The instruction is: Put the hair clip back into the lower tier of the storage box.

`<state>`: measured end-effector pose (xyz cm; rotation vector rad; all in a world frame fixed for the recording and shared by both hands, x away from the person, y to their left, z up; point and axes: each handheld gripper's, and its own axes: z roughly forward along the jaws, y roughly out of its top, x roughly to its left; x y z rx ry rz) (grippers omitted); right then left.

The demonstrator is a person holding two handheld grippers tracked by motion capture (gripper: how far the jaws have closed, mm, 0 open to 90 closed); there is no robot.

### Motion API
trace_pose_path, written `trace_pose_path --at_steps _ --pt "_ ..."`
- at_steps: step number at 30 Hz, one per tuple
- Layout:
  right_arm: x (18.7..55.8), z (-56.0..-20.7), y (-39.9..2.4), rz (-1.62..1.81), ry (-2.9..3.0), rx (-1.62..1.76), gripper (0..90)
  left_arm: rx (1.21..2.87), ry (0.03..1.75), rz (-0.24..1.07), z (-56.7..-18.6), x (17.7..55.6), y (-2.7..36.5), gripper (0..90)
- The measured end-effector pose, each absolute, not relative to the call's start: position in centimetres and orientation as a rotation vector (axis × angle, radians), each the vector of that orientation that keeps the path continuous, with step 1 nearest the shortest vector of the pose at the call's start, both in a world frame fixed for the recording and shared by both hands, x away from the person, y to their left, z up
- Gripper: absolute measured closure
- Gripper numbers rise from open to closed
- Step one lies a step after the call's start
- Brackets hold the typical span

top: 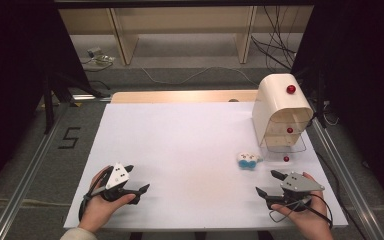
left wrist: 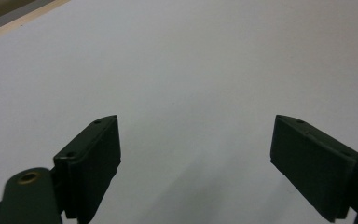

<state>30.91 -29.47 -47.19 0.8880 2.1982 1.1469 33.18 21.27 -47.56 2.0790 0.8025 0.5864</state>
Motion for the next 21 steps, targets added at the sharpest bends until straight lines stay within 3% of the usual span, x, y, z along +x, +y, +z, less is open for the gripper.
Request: trace_pose_path --at_steps 21 --pt "36.1 -47.0 -26.0 1.03 2.252 0.841 23.9 2.086 0.791 0.575 -47.7 33.4 20.8 16.0"
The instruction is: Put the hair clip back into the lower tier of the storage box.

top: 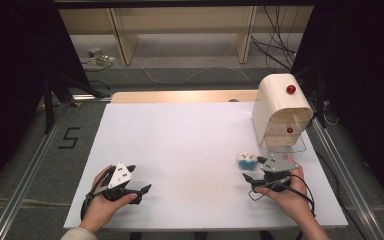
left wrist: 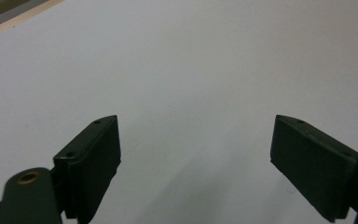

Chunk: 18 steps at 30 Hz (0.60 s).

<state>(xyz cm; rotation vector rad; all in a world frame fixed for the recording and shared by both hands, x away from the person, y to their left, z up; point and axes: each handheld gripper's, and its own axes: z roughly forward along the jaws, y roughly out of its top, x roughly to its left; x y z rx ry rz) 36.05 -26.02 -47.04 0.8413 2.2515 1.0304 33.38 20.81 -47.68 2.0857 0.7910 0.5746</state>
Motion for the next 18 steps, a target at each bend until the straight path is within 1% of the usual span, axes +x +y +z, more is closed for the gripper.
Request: trace_pose_path --at_steps 9,18 --pt "38.4 -47.4 -24.3 0.914 2.282 0.887 23.3 2.095 0.779 0.579 -47.6 33.4 20.8 16.0" --pt "39.8 -47.7 -23.3 0.799 2.306 0.911 23.6 2.096 0.779 0.574 -47.7 33.4 20.8 16.3"
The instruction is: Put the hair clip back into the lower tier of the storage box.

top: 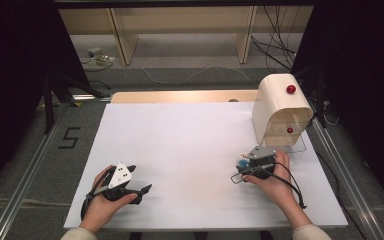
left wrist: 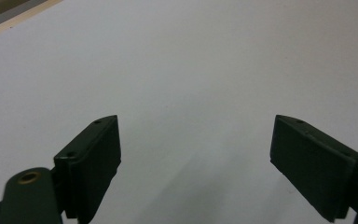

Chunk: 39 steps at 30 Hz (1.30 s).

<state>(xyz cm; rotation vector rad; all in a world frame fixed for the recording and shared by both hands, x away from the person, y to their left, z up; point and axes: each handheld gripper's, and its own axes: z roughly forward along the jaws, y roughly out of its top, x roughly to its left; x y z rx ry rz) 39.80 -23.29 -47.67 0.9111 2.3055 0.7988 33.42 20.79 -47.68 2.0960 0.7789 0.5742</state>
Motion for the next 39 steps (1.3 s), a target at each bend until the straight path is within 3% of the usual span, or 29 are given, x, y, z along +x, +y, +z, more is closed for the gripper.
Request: trace_pose_path --at_steps 14,27,39 --pt "40.9 -48.2 -22.2 0.619 2.306 0.889 26.4 2.103 0.773 0.567 -47.8 33.4 20.7 16.5" --pt "41.7 -48.0 -22.5 0.62 2.319 0.943 48.3 2.106 0.771 0.571 -47.8 33.4 20.6 17.3" --pt "41.6 -47.6 -22.6 0.644 2.316 0.924 51.9 2.108 0.768 0.571 -47.7 33.4 20.7 17.6"
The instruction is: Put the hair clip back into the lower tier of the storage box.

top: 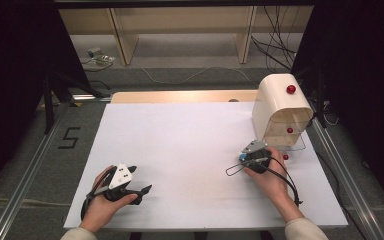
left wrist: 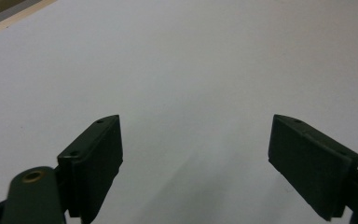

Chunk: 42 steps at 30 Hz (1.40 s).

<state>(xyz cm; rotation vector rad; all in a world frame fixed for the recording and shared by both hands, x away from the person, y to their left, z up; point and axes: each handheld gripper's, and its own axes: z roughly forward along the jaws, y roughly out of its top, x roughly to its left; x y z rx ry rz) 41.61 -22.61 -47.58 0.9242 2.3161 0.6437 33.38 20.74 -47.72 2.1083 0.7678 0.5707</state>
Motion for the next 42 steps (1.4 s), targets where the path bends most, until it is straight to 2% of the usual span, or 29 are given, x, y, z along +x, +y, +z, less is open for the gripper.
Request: trace_pose_path --at_steps 42 --pt "40.2 -44.5 -23.7 1.019 2.175 0.957 52.2 2.098 0.778 0.578 -47.7 33.4 20.8 17.1"
